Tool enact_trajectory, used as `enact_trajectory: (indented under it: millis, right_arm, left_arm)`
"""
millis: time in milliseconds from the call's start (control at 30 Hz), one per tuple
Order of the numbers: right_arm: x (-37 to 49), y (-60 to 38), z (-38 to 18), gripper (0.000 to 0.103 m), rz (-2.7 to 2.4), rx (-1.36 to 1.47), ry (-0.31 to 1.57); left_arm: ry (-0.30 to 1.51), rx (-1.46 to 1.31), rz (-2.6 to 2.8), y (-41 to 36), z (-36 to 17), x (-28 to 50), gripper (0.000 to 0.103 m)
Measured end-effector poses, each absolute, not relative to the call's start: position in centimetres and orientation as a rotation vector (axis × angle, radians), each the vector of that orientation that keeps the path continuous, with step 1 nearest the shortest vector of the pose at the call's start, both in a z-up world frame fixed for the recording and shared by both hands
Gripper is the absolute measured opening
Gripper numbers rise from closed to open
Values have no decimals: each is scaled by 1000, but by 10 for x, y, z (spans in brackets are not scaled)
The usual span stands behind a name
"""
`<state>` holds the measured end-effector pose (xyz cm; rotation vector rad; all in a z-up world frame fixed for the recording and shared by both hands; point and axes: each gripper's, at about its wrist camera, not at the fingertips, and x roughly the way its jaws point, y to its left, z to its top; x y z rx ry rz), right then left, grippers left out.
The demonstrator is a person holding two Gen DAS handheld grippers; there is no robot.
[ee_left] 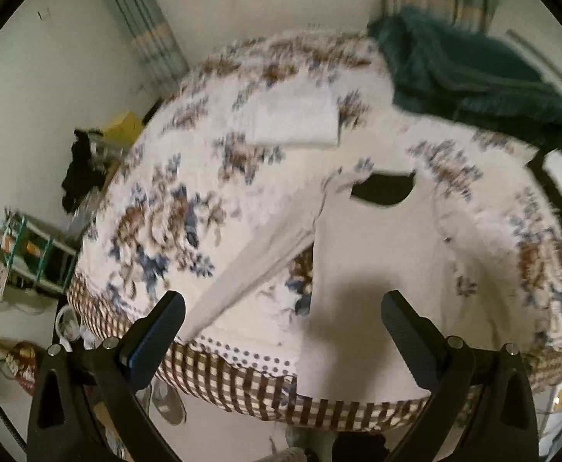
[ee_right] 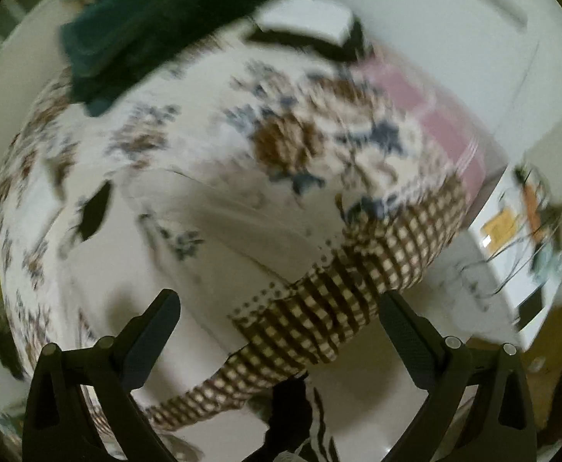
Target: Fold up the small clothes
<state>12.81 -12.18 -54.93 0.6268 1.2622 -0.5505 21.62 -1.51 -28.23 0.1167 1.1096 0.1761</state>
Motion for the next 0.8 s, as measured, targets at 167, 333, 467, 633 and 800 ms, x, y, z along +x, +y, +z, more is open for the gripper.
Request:
enact_trajectory:
  millis: [167,333,467,633,800]
  right_arm:
    - [131,-179,-691,83,-571,883,1346]
    - [134,-188,-781,83,-620,1013,1412]
    - [145,-184,-826,83,-619,1067,1437]
    - [161,-163,-837,38,-584,1024,1434]
    - [176,-147,-812,5,-608,898,1367]
  left_arm:
    - [1196,111,202,-27,-363,243,103]
    - [1268,163,203,-48,-435,260,103]
    - [1292,165,184,-59,-465,274,103]
    - [1286,170,163,-66,-479,290,103]
    - [1281,154,150,-60,-481,300,103]
